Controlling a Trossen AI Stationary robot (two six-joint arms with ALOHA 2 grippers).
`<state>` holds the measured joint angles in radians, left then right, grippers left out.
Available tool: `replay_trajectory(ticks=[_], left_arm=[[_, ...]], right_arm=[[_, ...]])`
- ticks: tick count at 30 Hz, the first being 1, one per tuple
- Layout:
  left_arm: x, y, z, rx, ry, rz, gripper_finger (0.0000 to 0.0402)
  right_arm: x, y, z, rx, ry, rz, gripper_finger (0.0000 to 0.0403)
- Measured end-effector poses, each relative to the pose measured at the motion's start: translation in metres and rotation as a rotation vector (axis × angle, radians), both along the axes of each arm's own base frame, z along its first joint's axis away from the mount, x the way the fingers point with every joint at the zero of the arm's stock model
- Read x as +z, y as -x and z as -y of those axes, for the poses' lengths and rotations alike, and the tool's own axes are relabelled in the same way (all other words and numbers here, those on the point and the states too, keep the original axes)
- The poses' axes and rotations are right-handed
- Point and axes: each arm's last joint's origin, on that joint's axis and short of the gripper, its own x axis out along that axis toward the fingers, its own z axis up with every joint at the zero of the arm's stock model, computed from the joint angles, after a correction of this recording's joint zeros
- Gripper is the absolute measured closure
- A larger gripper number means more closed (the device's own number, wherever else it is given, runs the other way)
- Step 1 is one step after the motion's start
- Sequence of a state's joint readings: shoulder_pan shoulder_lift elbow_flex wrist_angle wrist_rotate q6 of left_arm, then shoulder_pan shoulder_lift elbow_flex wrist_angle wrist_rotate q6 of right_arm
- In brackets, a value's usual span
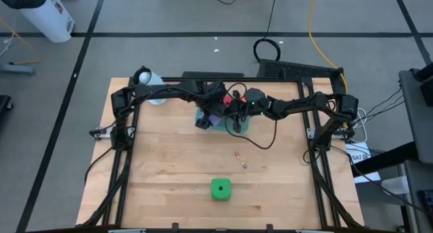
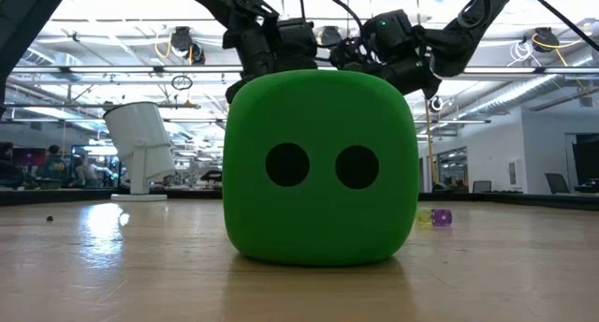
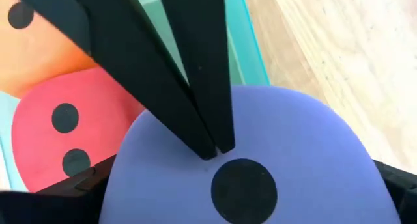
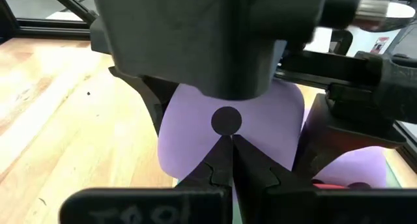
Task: Pick & Place Dice
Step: Put the large purple die into the green bin
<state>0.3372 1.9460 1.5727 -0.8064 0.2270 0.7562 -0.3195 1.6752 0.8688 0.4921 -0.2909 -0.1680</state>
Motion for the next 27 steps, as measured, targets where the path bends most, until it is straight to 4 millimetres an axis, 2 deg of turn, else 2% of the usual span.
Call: replay_trajectory(ticks=[4, 8, 12, 20, 23, 27], left_arm=[[-0.004, 0.004, -0.006, 0.051, 0.022, -0.006, 0.0005], [-0.003, 0.007, -0.017, 0.186, 0.065, -0.003, 0.0003], [-0.002, 0.011, -0.024, 0.257, 0.099, -0.010, 0.0002], [0.003, 0.006, -0.017, 0.255, 0.098, 0.035, 0.0002], [0.009, 0.008, -0.012, 0.196, 0.066, 0.039, 0.0002], [0.006, 0.010, -0.013, 0.166, 0.033, 0.009, 0.0004]], right_arm=[[0.000, 0.000, 0.000, -0.012, -0.030, -0.003, 0.0403], [0.007, 0.006, -0.005, -0.008, -0.052, -0.026, 0.0403], [0.025, 0.014, -0.012, -0.036, 0.006, -0.021, 0.0403], [0.041, 0.024, -0.025, -0.041, 0.033, -0.044, 0.0403], [0.041, 0.024, -0.026, -0.069, 0.049, -0.054, 0.0403], [0.038, 0.022, -0.024, -0.074, 0.082, -0.021, 0.0403]])
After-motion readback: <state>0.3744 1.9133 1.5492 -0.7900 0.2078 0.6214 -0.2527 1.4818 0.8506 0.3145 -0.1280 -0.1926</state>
